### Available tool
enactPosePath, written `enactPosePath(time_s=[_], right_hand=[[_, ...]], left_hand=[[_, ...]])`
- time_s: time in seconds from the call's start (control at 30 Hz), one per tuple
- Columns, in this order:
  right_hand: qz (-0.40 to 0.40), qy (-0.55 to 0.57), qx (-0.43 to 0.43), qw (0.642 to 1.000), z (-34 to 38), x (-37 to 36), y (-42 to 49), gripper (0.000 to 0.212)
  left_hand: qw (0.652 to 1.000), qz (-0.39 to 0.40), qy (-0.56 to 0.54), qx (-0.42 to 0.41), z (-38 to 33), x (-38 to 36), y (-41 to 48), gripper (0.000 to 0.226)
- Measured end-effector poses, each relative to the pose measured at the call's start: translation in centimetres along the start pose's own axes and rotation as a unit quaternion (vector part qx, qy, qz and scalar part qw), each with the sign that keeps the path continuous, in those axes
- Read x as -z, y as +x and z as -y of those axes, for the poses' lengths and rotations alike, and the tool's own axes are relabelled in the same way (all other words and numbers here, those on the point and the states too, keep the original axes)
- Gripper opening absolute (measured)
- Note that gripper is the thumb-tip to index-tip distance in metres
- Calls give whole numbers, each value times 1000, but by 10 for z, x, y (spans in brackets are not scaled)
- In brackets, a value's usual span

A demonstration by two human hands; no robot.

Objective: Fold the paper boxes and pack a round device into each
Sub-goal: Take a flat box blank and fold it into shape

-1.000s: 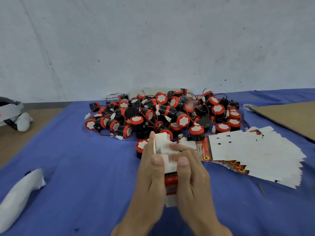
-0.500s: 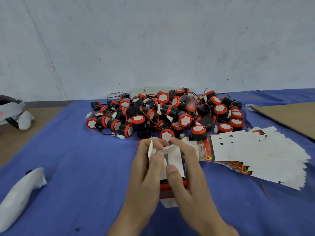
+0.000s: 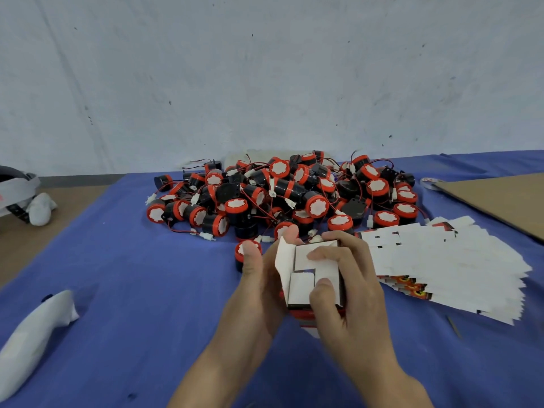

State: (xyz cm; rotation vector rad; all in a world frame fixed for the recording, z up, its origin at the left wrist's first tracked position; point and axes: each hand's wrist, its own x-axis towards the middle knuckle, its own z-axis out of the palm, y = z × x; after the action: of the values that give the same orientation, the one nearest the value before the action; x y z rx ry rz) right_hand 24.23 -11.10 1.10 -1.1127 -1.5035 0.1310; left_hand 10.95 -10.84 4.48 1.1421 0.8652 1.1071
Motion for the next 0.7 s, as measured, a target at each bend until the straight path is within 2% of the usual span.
enactPosePath(time_s=[0.07,0.2,0.27,0.37,0.5,0.57,0.63,0.7], right_hand=[[-3,-3,8,1000,0,0,0,28],[3,-27,25,999,-2,1,0,27],[17,-38,41,998,-3,2,-1,30],[48,-24,42,998,-4,4,-2,45],[53,-52,62,995,-5,4,-3,53],[52,-62,74,994,-5,4,-3,54],[62,-72,88,992,-5,3,-4,55],[72,-74,91,990,-5,1,-5,55]], left_hand=[[1000,15,2,-10,3,1,3,82],[998,64,-24,16,1,-3,0,63],[998,67,-13,12,3,-1,2,63],[998,58,37,-6,3,0,2,84],[997,60,54,-17,1,-1,0,112],[997,59,55,-13,0,-1,1,115],[997,63,49,-12,-2,-1,1,106],[996,62,58,-9,-3,-1,2,113]])
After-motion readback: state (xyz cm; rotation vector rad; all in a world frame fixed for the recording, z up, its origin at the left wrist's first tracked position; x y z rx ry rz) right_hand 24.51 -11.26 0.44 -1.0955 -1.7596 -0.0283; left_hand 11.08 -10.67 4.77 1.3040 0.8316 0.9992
